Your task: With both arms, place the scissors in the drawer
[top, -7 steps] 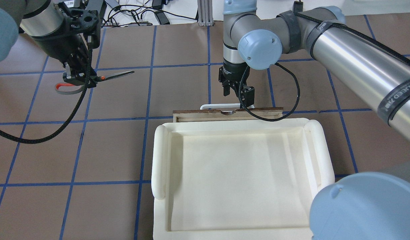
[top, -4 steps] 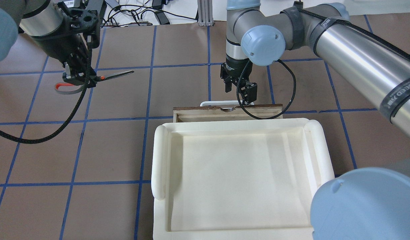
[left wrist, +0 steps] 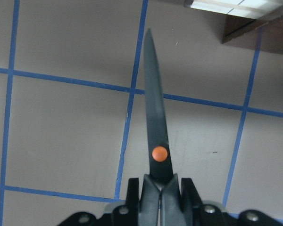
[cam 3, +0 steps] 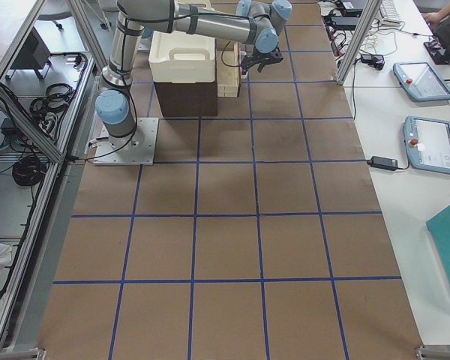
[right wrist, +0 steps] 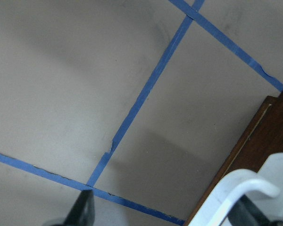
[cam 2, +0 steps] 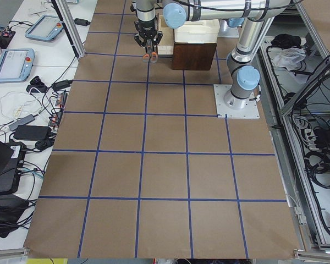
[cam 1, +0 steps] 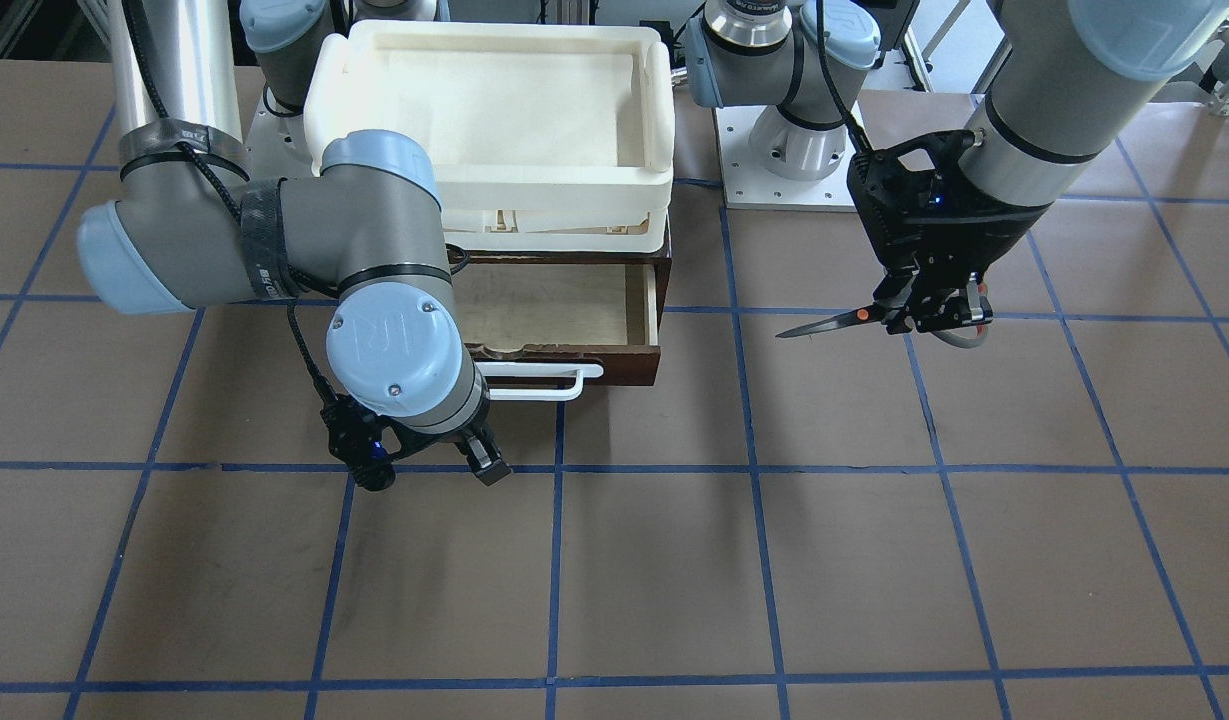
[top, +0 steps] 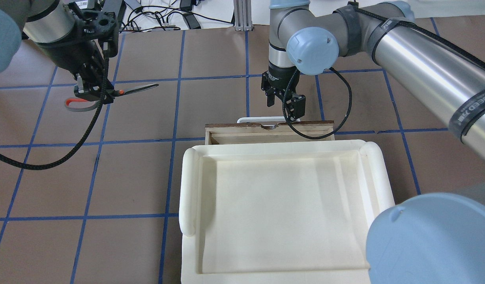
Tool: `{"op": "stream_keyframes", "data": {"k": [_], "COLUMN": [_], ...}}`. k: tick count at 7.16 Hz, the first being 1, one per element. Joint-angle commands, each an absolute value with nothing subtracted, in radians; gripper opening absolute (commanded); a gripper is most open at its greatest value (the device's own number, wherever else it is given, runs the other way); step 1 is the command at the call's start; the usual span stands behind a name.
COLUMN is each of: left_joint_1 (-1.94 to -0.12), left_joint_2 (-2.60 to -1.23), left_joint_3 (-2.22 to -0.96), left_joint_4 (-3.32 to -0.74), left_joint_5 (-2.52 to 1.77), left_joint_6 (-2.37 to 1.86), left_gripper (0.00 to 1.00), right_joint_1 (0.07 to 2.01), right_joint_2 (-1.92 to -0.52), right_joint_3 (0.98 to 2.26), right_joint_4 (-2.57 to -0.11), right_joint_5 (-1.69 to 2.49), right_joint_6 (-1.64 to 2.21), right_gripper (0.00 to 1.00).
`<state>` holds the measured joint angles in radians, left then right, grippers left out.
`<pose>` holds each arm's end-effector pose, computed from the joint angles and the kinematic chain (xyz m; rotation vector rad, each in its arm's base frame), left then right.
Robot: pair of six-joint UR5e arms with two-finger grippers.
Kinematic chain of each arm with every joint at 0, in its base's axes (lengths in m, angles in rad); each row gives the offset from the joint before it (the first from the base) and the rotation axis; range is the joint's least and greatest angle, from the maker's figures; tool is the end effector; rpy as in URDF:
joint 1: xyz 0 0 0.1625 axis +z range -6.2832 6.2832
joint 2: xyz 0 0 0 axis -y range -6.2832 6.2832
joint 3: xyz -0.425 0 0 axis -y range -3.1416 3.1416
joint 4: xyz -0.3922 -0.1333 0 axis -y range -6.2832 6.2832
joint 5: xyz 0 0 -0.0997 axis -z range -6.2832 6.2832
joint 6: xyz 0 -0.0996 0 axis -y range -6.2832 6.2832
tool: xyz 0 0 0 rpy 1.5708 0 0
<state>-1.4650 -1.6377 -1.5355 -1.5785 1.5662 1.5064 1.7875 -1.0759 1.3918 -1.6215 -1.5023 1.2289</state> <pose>-0.0785 -0.5274 0.4707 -2.0040 -2.3780 -0.0372 0.2755 -0.5996 0.2926 -1.4639 -2.6130 -0.3675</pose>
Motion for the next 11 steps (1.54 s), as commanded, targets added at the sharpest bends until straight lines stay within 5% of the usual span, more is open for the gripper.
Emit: {"op": "stream_keyframes", "data": {"k": [1, 11], "left_joint_1": [-1.465, -1.465], "left_joint_2": [-1.638, -1.640], "left_joint_3": [-1.536, -1.536], "left_joint_4": [-1.578, -1.578], "left_joint_5": [1.566, 1.565], "left_joint_6": [1.506, 1.508], "left_gripper": [0.00, 0.00], "right_joint_1": [1.786, 1.764], "right_joint_2": [-1.068, -1.039], "right_joint_3": [1.374, 1.333], "right_joint_4": [-1.621, -1.624], "right_joint_5": [-1.502, -1.499], "right_joint_6": [1.215, 1.147], "right_gripper": [1.00, 1.00]}}
